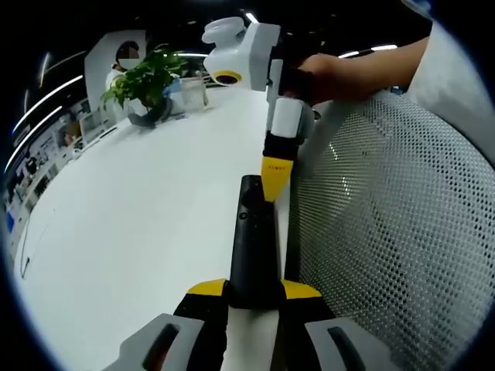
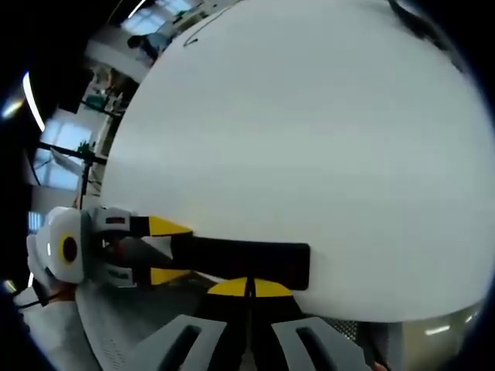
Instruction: Press the specified remote control buttons in sequence, fully releasing each button before pressing the next.
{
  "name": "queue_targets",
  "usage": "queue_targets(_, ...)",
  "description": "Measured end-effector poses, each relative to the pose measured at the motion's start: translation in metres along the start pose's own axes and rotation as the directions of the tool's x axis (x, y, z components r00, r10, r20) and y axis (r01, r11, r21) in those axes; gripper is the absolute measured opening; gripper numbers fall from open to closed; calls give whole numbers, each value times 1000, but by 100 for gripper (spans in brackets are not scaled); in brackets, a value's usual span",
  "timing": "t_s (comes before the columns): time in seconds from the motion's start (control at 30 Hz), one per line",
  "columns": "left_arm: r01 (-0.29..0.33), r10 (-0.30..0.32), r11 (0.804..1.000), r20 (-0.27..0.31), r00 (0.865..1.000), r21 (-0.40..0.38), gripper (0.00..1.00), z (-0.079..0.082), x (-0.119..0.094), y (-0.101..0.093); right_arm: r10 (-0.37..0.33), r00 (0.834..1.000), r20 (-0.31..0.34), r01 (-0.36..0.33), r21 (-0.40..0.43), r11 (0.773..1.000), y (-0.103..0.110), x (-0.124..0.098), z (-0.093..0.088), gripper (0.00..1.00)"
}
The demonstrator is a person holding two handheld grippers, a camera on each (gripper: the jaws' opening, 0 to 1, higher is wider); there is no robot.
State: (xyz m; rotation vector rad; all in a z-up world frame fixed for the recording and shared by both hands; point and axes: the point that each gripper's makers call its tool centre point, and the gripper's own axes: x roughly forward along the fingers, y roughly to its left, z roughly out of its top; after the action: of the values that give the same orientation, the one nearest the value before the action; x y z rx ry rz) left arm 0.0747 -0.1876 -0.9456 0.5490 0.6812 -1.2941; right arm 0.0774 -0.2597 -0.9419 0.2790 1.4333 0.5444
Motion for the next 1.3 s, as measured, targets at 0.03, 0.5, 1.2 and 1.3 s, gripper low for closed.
queue_targets(0.03, 0, 0, 1000, 0, 1000, 0, 25, 0, 0, 0, 8, 1000, 1, -8, 8, 1000, 0, 0, 0, 0)
queue_targets(0.5, 3, -3, 1000, 5, 1000, 3, 24, 0, -1, -1, 67, 997, 24, -68, 73, 995, 6, -4, 4, 0)
queue_targets(1.2, 13, -13, 1000, 4, 1000, 27, 25, 1, 1, -4, 42, 998, 47, -43, 33, 999, 4, -2, 9, 0)
queue_targets(1.3, 12, -12, 1000, 3, 1000, 27, 25, 1, 1, -4, 38, 998, 46, -40, 28, 999, 3, -1, 9, 0)
